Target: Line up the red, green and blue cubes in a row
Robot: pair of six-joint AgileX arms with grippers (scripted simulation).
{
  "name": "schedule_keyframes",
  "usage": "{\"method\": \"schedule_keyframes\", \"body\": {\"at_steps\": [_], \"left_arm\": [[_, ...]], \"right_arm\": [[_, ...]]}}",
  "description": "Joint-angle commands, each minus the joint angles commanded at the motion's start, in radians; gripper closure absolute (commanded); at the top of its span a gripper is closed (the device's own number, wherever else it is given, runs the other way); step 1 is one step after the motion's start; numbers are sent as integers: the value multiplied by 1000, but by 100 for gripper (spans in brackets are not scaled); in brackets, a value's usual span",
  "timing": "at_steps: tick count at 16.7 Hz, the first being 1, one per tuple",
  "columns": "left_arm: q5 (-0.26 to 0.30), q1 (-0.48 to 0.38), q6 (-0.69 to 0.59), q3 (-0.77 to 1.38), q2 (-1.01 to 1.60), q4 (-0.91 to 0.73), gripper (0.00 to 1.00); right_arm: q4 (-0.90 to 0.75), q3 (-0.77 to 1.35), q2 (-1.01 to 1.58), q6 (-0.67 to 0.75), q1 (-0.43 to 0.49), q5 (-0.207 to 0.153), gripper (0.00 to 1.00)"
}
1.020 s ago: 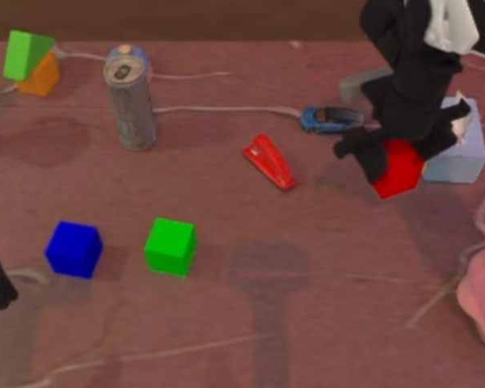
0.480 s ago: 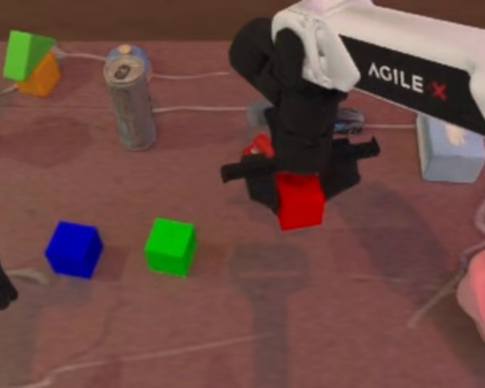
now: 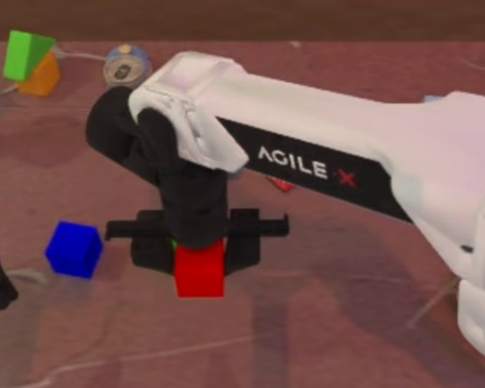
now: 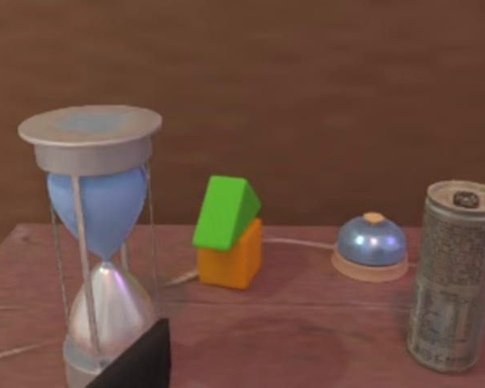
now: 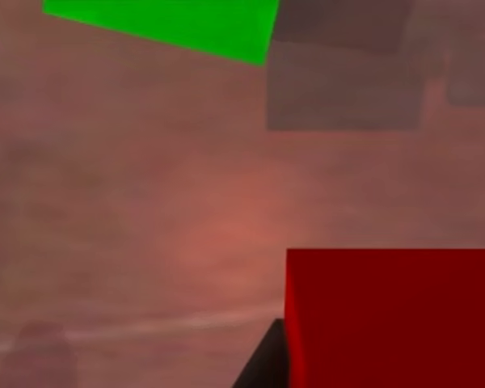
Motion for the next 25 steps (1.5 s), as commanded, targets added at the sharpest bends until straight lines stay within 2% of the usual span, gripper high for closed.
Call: {"method": "schedule_keyframes", "body": {"at_steps": [7, 14, 19, 25], "left_arm": [[0, 0, 0, 0, 0, 0, 0], [0, 0, 0, 0, 0, 0, 0], [0, 0, 0, 0, 0, 0, 0], [0, 0, 0, 0, 0, 0, 0]], "right_arm": [[4, 0, -2, 25, 17, 0, 100], [219, -167, 40, 28, 22, 2, 100], [241, -187, 46, 29, 23, 2, 100], [241, -187, 46, 29, 23, 2, 55]]}}
